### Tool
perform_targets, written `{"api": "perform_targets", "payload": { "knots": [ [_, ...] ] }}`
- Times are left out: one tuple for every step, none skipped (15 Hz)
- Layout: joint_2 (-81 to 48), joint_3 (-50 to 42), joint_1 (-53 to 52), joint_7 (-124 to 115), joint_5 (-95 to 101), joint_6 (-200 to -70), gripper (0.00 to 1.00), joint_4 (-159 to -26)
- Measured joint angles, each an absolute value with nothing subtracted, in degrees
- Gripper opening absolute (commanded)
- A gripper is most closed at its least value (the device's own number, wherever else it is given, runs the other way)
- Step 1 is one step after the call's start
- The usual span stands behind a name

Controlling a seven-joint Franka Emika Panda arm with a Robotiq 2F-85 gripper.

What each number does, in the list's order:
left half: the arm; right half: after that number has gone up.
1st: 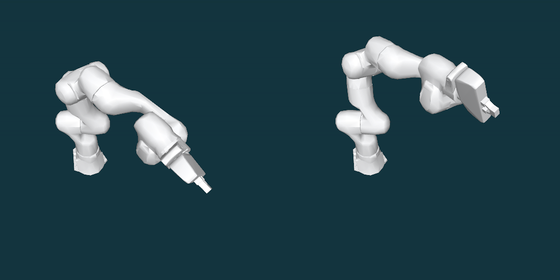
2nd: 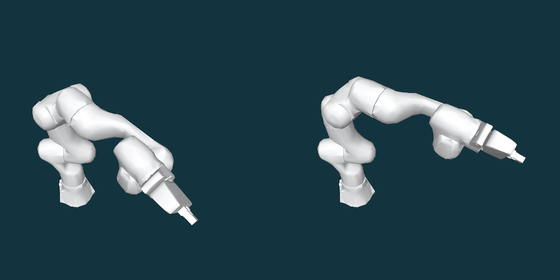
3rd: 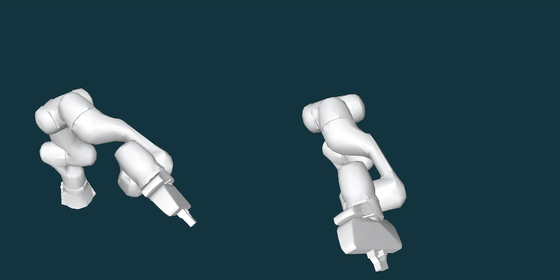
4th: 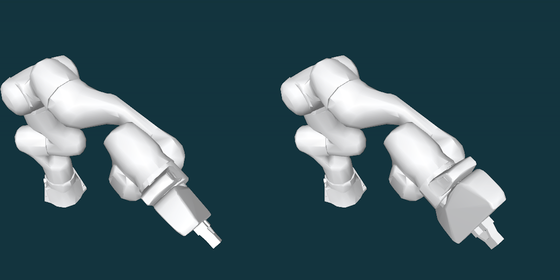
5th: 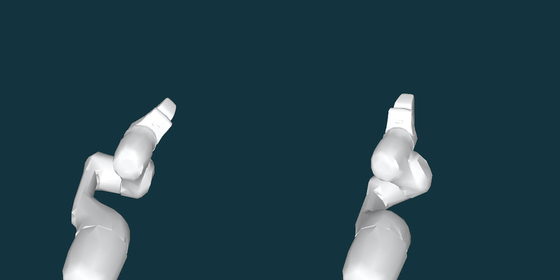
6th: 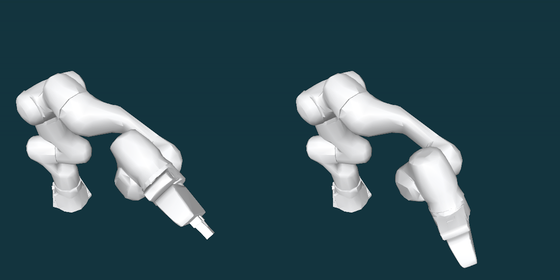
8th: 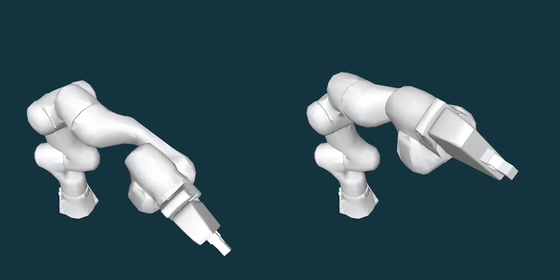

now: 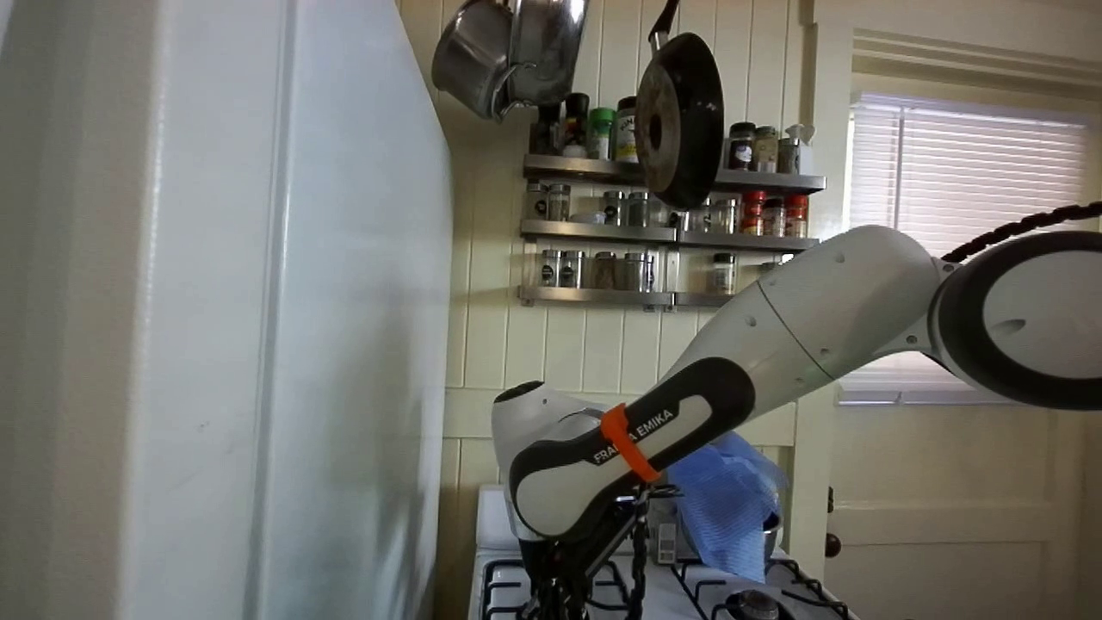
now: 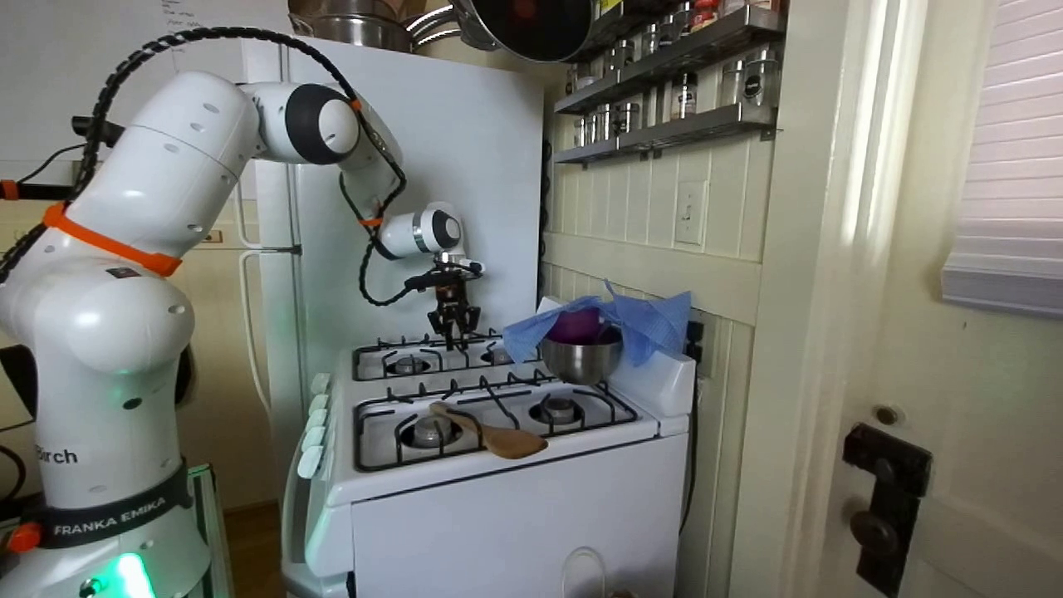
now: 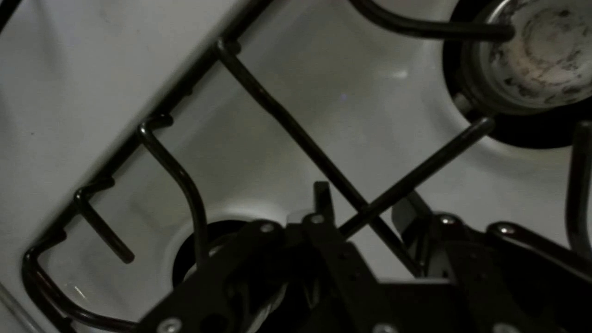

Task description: Put the towel in the bowl then move the stove cover to the left

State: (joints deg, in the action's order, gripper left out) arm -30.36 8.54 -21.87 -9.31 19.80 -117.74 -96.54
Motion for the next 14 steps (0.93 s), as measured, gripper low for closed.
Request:
{"api": "perform_targets", "payload": {
  "knots": [
    [-30.5,8.5,-21.9,-9.3,19.8,-117.7,0.8,-96.5],
    [-30.6,8.6,-21.9,-9.2,19.8,-117.7,0.88,-96.5],
    [-30.6,8.6,-21.9,-9.2,19.7,-117.7,0.95,-96.5],
    [-30.5,8.8,-21.9,-9.2,19.6,-117.7,1.0,-96.5],
    [-30.4,8.9,-21.9,-9.4,19.6,-117.7,1.0,-96.5],
    [-30.1,9.1,-22.1,-9.9,19.6,-117.7,1.0,-96.5],
    [-29.8,9.2,-22.4,-10.4,19.6,-117.7,1.0,-96.6],
    [-29.3,9.2,-22.8,-11.2,19.6,-117.6,1.0,-96.6],
    [-28.7,9.3,-23.3,-12.3,19.6,-116.9,1.0,-96.6],
    [-27.9,9.3,-23.8,-13.9,19.6,-116.0,1.0,-96.7],
    [-27.0,9.3,-24.3,-16.1,19.6,-114.6,1.0,-96.9],
    [-26.0,9.3,-24.8,-18.5,19.6,-113.5,1.0,-97.5],
    [-24.8,9.4,-25.1,-21.4,19.4,-112.5,1.0,-98.3],
    [-23.6,9.4,-25.3,-24.4,19.2,-111.9,1.0,-99.4]
  ]
}}
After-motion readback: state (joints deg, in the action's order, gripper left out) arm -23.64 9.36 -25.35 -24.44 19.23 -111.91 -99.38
